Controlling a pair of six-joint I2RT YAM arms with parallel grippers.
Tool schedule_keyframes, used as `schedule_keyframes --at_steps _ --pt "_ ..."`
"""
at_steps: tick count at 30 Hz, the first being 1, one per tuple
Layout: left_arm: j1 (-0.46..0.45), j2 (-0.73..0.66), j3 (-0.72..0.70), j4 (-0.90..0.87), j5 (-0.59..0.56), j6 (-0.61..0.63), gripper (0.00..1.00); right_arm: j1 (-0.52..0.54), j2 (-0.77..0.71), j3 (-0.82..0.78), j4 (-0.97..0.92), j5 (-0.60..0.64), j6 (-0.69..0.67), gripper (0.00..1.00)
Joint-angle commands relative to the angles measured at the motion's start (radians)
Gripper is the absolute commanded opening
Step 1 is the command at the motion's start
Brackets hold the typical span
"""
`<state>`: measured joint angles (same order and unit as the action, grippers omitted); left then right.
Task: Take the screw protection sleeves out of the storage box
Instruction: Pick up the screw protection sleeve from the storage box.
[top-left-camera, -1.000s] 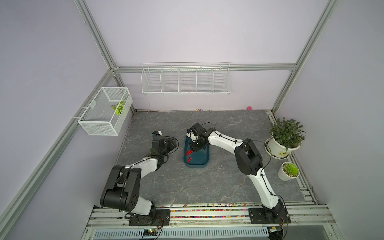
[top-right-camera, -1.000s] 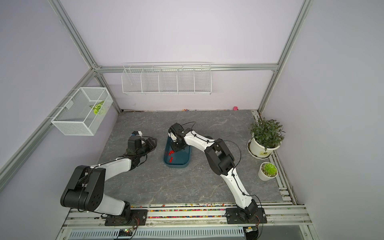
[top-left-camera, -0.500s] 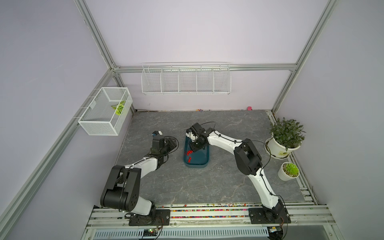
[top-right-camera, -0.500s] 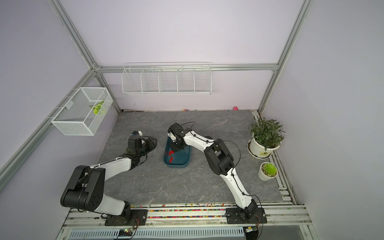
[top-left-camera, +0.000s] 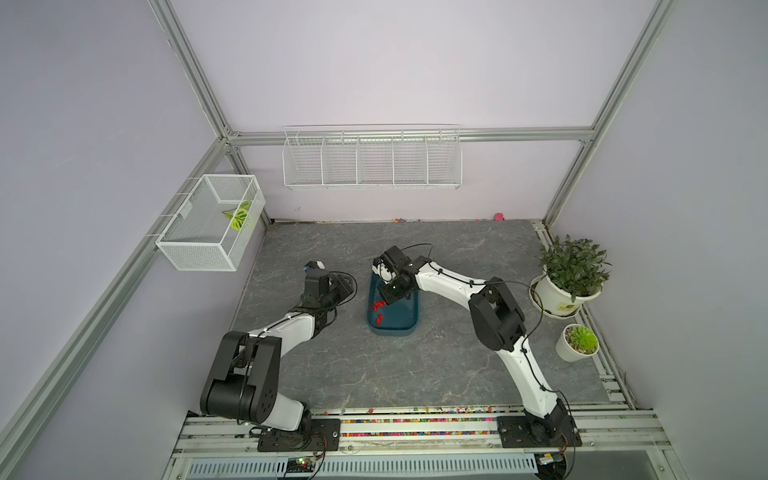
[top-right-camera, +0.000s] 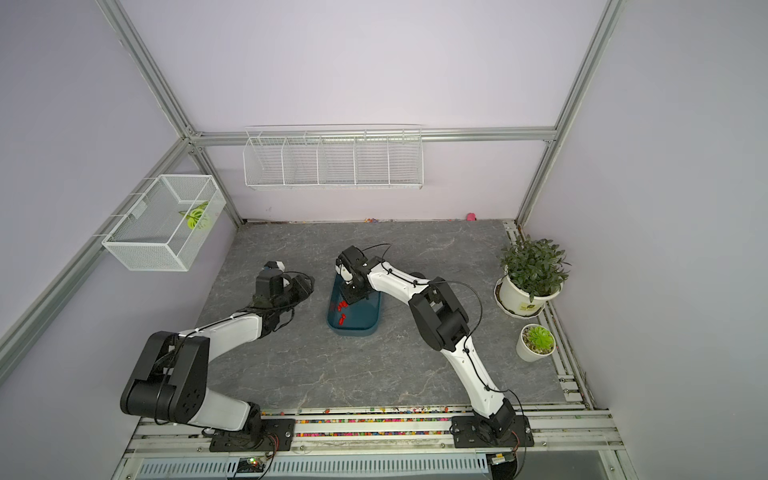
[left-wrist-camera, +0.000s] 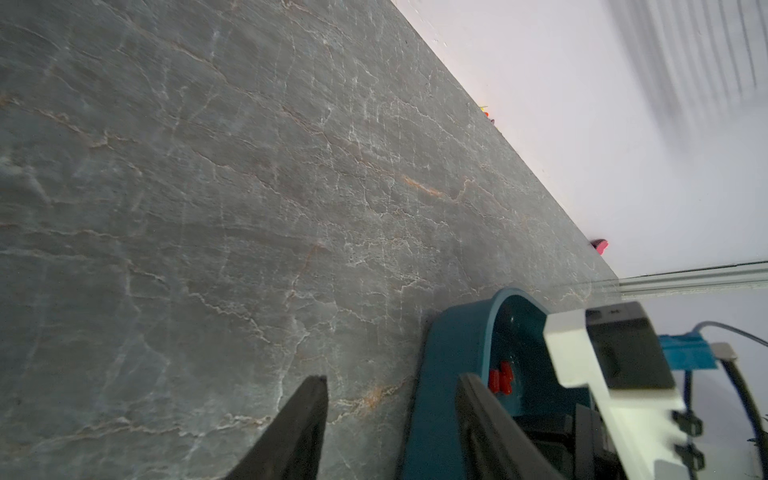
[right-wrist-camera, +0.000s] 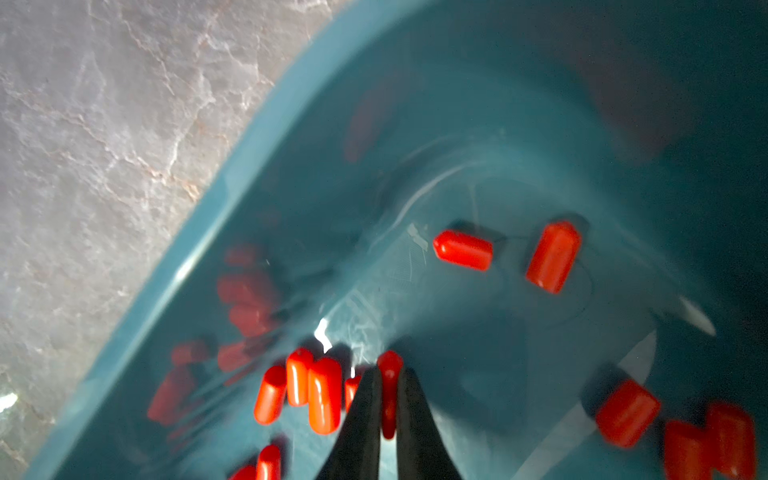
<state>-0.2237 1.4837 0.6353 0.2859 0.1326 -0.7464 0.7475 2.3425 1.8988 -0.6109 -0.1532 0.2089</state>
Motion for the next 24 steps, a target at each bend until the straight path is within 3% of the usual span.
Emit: schedule_keyframes --at_steps 1,18,24 --pt "-0.002 -0.032 0.029 -0.025 0.005 0.019 0.56 0.006 -0.103 -0.047 0.008 0.028 -0.003 0.12" --pt "-0.008 -0.064 0.037 -0.015 0.073 0.017 0.58 0.005 -0.502 -0.354 -0.026 0.154 -0.060 0.14" --pt "-0.091 -0.037 0.093 -0.080 0.097 0.046 0.59 0.007 -0.661 -0.520 0.030 0.186 0.013 0.14"
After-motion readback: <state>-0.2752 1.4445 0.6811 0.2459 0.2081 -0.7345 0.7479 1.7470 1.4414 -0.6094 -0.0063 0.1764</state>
